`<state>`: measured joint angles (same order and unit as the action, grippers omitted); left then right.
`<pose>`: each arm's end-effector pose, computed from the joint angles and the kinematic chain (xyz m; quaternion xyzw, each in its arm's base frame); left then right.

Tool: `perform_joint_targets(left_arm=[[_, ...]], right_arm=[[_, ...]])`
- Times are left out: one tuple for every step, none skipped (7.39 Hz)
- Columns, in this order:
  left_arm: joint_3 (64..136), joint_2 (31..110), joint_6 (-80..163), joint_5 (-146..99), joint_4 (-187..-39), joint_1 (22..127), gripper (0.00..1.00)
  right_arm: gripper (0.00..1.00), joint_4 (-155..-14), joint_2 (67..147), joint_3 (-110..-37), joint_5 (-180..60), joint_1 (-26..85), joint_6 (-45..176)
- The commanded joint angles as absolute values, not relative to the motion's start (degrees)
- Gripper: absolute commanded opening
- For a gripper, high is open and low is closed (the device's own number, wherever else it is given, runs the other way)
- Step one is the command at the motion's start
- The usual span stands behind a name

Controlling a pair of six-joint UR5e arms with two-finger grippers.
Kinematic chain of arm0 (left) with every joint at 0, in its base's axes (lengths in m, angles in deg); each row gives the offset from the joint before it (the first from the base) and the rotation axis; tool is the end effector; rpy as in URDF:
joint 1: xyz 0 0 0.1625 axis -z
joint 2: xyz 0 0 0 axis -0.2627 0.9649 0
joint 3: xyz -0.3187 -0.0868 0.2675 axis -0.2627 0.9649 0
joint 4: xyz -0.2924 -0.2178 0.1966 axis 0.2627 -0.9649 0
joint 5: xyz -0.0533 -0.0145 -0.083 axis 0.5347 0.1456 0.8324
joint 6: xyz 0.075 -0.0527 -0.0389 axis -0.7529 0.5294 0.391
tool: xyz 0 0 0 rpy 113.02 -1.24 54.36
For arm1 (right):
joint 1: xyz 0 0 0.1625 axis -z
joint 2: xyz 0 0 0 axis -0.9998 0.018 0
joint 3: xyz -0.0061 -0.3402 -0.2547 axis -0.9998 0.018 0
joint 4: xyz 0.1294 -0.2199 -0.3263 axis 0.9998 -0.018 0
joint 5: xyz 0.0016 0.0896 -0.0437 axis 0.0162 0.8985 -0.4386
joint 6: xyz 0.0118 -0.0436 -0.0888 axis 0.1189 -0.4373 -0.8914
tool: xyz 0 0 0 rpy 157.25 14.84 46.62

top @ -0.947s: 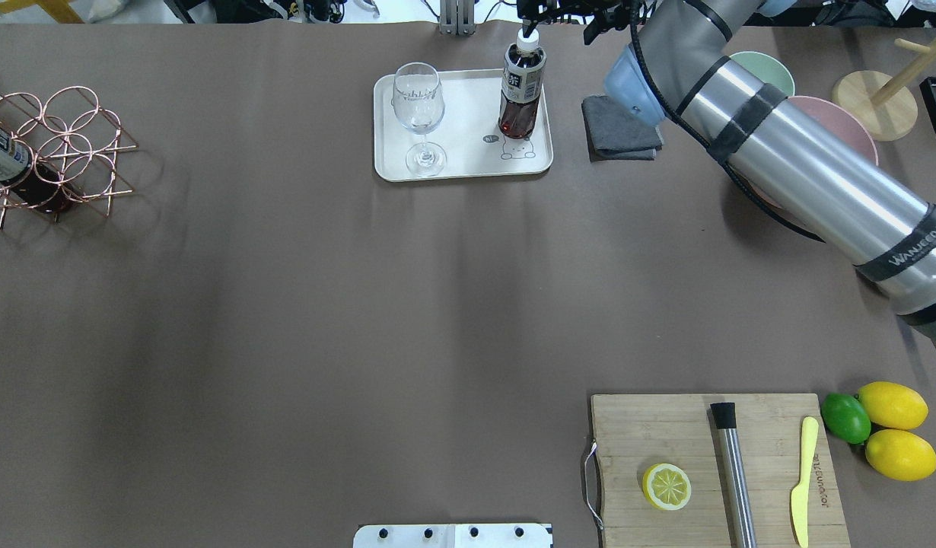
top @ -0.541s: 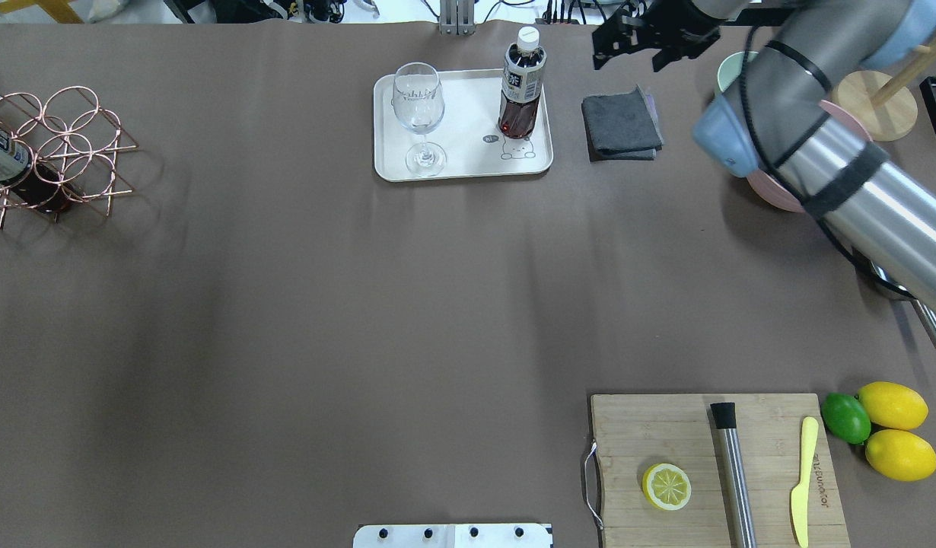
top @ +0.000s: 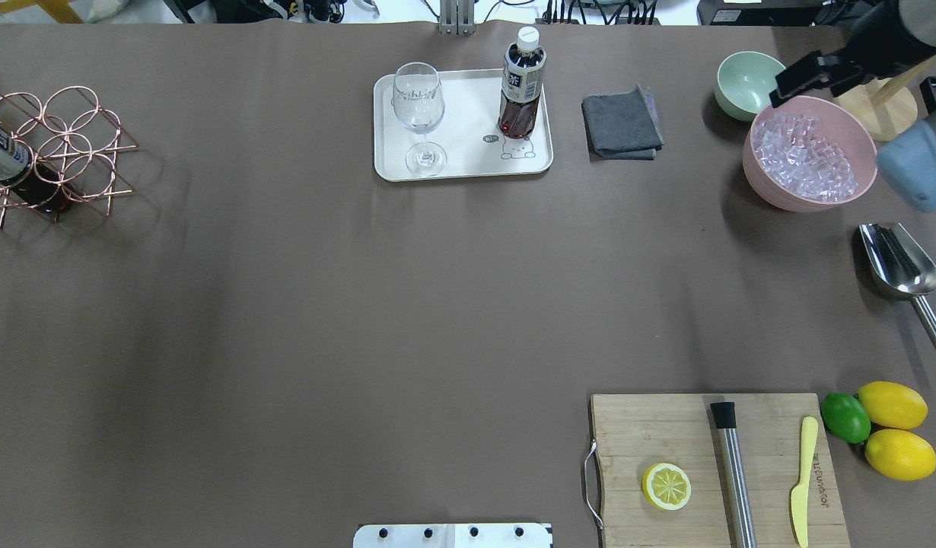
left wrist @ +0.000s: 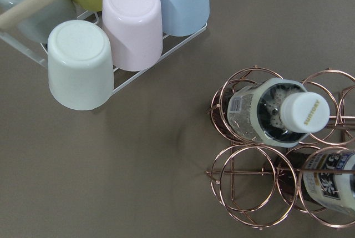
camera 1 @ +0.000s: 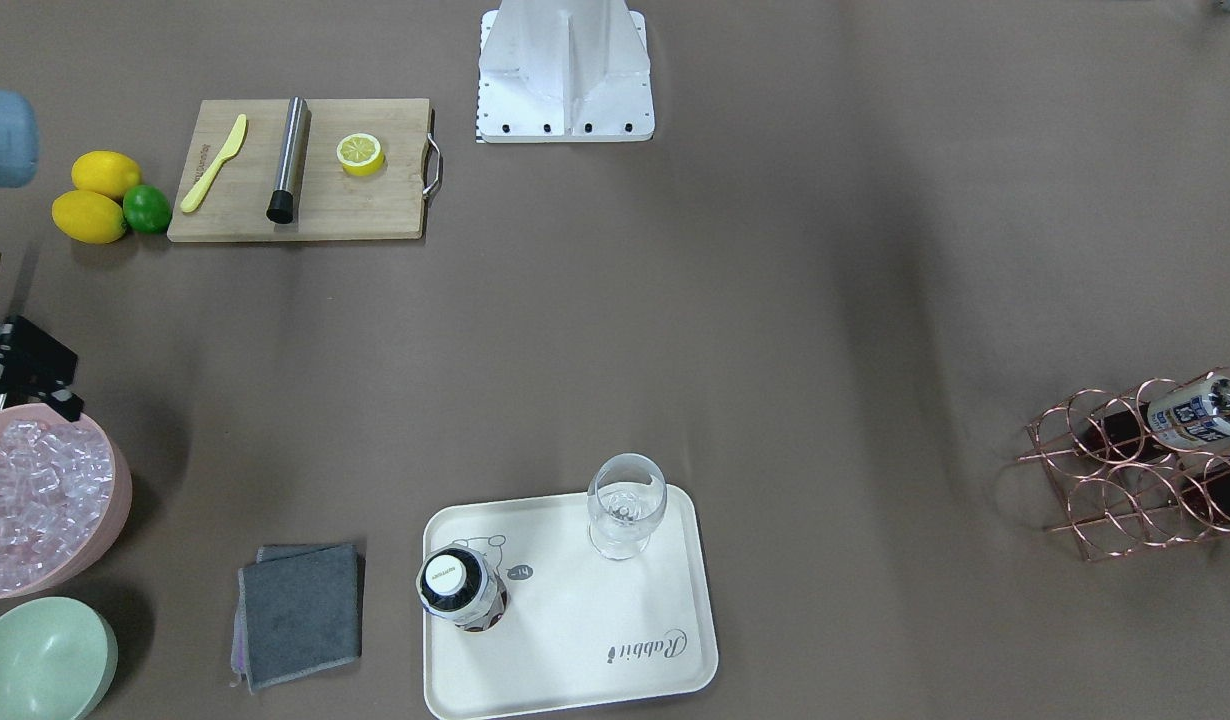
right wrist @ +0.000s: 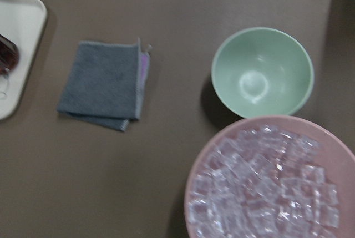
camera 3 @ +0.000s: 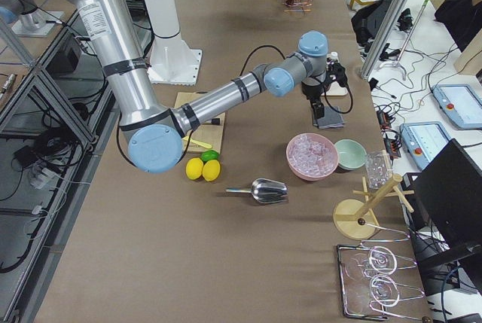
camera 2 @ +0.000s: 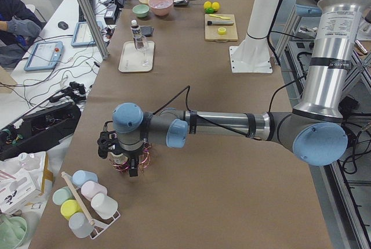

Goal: Take tea from basket to plate

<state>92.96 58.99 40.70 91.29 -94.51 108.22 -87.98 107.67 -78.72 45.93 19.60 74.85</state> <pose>-0.0907 -0.5573 0.6199 0.0429 0.3966 -0.1020 0.9113 -0.1498 -0.5998 0.3858 0.1516 -0.4067 -0.0641 0.8986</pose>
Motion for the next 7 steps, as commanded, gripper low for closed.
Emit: perform_joint_targets(left_arm=[[92.9, 59.0, 41.0, 91.4, -94.4, 108.1, 0.98], [92.9, 58.9, 40.8, 91.6, -94.6, 108.1, 0.98], [93.2, 58.5, 40.8, 91.7, -94.6, 108.1, 0.98], [93.4, 58.5, 40.8, 91.7, -94.6, 108.1, 0.98], [93.4, 58.5, 40.7, 91.6, -94.5, 108.1, 0.98], [93.4, 58.5, 40.5, 91.4, -94.5, 108.0, 0.98], [93.4, 58.6, 38.1, 91.0, -94.2, 107.4, 0.98]], right_arm=[[1.00, -92.3, 119.2, -80.3, 49.9, 10.6, 56.9], [1.00, -94.9, 122.2, -78.8, 49.9, 7.3, 50.3], [1.00, -95.5, 122.9, -73.6, 50.5, 3.1, 44.1], [1.00, -95.4, 123.9, -69.3, 54.4, 1.2, 42.8], [1.00, -94.5, 127.1, -69.2, 55.3, 0.1, 42.6], [1.00, -92.9, 129.7, -70.0, 55.3, -0.8, 42.7], [1.00, -92.1, 130.1, -69.5, 55.4, -1.2, 42.8]])
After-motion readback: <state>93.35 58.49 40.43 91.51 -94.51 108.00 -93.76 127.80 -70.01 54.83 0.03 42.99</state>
